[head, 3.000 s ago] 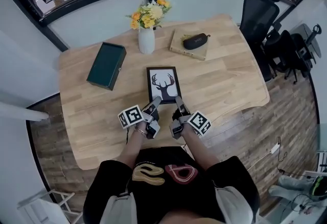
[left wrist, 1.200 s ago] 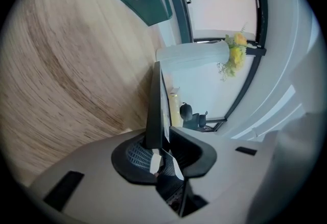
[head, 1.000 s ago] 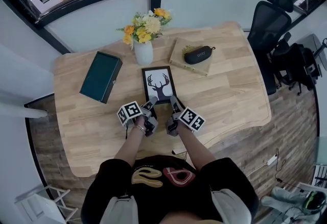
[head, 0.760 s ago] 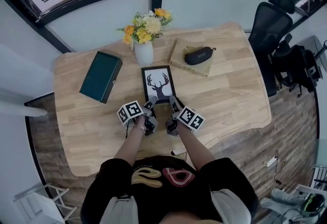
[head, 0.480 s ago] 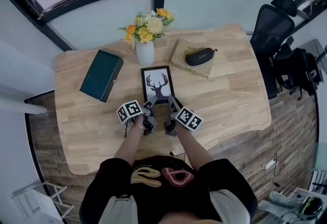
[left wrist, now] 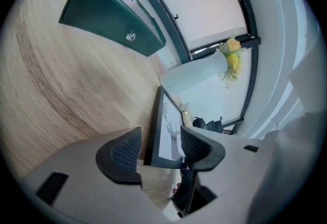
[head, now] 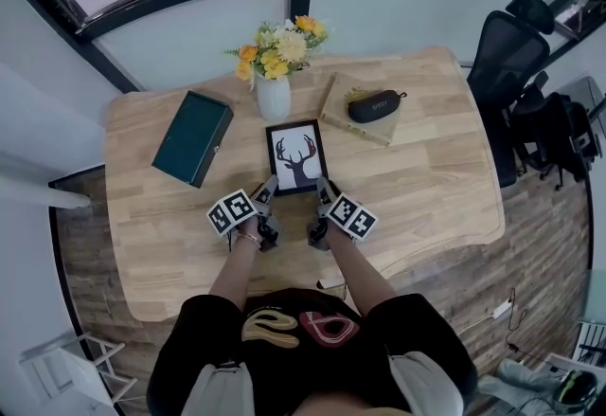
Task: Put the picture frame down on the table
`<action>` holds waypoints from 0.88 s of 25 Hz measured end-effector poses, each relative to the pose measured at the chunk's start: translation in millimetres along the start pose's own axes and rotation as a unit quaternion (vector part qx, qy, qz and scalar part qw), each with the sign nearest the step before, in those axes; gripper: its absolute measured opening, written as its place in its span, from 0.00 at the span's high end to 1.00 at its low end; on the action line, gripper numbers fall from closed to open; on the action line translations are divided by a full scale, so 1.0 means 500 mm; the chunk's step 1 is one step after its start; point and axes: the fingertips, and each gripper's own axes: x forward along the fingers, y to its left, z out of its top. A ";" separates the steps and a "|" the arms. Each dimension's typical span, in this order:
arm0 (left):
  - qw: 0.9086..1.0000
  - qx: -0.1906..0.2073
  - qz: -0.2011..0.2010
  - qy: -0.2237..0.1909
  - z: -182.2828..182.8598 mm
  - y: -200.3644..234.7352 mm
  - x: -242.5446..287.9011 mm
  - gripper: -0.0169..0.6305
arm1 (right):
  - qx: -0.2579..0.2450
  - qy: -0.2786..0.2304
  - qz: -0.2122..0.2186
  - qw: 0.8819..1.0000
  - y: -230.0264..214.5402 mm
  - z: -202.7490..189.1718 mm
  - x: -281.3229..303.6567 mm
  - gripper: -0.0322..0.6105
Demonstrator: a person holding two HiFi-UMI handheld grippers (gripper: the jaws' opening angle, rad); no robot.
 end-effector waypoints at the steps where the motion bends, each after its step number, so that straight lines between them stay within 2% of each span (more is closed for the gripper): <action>1: 1.000 0.010 0.001 -0.007 0.006 0.000 -0.006 0.61 | -0.006 0.005 -0.005 1.000 -0.001 -0.002 0.002 0.73; 8: 0.998 0.063 0.001 -0.009 0.002 -0.019 -0.035 0.61 | -0.015 0.026 -0.012 0.999 -0.001 -0.007 0.006 0.72; 15: 0.994 0.106 -0.001 -0.014 0.001 -0.031 -0.074 0.61 | -0.027 0.063 -0.010 0.998 0.010 -0.032 0.011 0.58; 19: 0.994 0.108 -0.001 -0.021 0.005 -0.027 -0.099 0.61 | -0.088 0.094 -0.020 0.991 0.018 -0.047 0.008 0.54; 22: 0.993 0.118 0.001 -0.031 0.009 -0.026 -0.120 0.61 | -0.155 0.117 -0.039 0.980 0.017 -0.059 0.003 0.51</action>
